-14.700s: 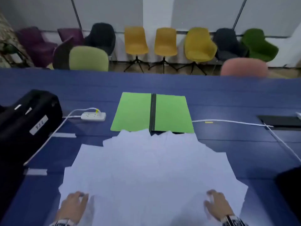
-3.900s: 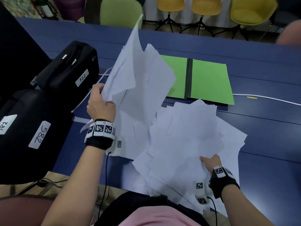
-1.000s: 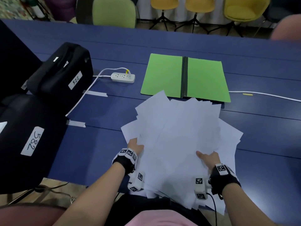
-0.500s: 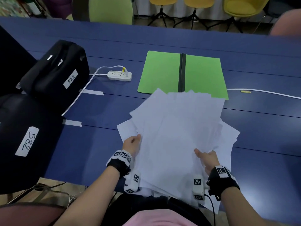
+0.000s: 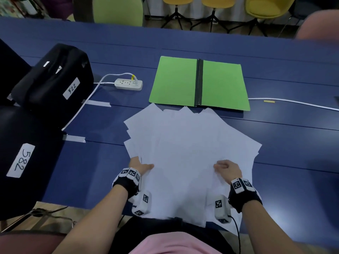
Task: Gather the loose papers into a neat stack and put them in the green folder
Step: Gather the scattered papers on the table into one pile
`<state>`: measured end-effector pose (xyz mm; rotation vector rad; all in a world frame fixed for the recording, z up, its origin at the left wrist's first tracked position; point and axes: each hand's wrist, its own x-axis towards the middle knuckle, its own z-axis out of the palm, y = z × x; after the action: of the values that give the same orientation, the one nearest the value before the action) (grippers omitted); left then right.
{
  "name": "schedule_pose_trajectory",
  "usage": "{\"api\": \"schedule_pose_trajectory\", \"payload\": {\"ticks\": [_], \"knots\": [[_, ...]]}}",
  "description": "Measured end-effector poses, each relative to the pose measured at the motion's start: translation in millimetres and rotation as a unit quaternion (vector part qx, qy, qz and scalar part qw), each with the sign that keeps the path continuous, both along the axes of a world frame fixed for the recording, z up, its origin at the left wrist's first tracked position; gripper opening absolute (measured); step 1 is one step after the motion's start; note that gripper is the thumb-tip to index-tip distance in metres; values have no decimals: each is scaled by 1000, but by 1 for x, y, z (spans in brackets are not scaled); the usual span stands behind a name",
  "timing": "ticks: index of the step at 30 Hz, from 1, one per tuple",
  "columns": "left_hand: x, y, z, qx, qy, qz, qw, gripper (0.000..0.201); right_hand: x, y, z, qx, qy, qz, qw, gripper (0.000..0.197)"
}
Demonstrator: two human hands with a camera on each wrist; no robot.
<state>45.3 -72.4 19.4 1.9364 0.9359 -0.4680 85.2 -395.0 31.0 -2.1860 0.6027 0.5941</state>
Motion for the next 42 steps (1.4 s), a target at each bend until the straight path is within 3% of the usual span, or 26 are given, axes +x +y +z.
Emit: {"api": "schedule_pose_trajectory", "payload": {"ticks": [2, 4, 8, 9, 11, 13, 15, 18, 22, 24, 26, 29, 32, 36, 42], "knots": [[1, -1, -2, 5, 4, 7, 1000, 34, -1, -19, -2, -98, 2, -110, 989, 40], [1, -2, 0, -1, 4, 12, 1000, 32, -8, -33, 1, -136, 19, -189, 972, 58], [-1, -4, 2, -37, -15, 40, 998, 22, -9, -43, -1, -92, 27, -209, 973, 73], [-1, -6, 4, -52, -23, 47, 997, 30, -8, -43, -1, -74, 30, -208, 975, 75], [-2, -8, 5, -64, -36, 52, 996, 57, -6, -42, 2, -46, 41, -207, 976, 73], [-3, -10, 3, -56, -45, 51, 996, 68, -2, -42, 4, -19, 57, -212, 975, 63], [-4, -11, 1, -48, -42, 47, 997, 67, 0, -41, 5, -8, 79, -195, 978, 54], [-4, -13, 4, -46, -28, 42, 998, 56, -2, -39, 4, 1, 96, -197, 976, 60], [-3, -13, 6, -39, -20, 33, 999, 52, -9, -32, -3, 110, 85, -195, 971, 66], [-3, -13, 6, -42, -15, 33, 998, 52, -13, -27, -2, 149, 93, -180, 968, 52], [-2, -12, 6, -47, -12, 34, 998, 52, -13, -25, -1, 88, 43, -160, 982, 31], [-3, -12, 7, -45, -8, 36, 998, 49, -7, -29, 14, -22, -53, -159, 986, 27], [-3, -13, 5, -46, -9, 34, 998, 44, 2, -40, 38, -73, -120, -188, 972, 26], [-3, -13, 3, -39, -16, 36, 998, 44, 16, -51, 81, -95, -216, -263, 936, 25], [-2, -11, 2, -42, -7, 27, 999, 42, 34, -54, 119, -13, -300, -408, 862, 28]]}}
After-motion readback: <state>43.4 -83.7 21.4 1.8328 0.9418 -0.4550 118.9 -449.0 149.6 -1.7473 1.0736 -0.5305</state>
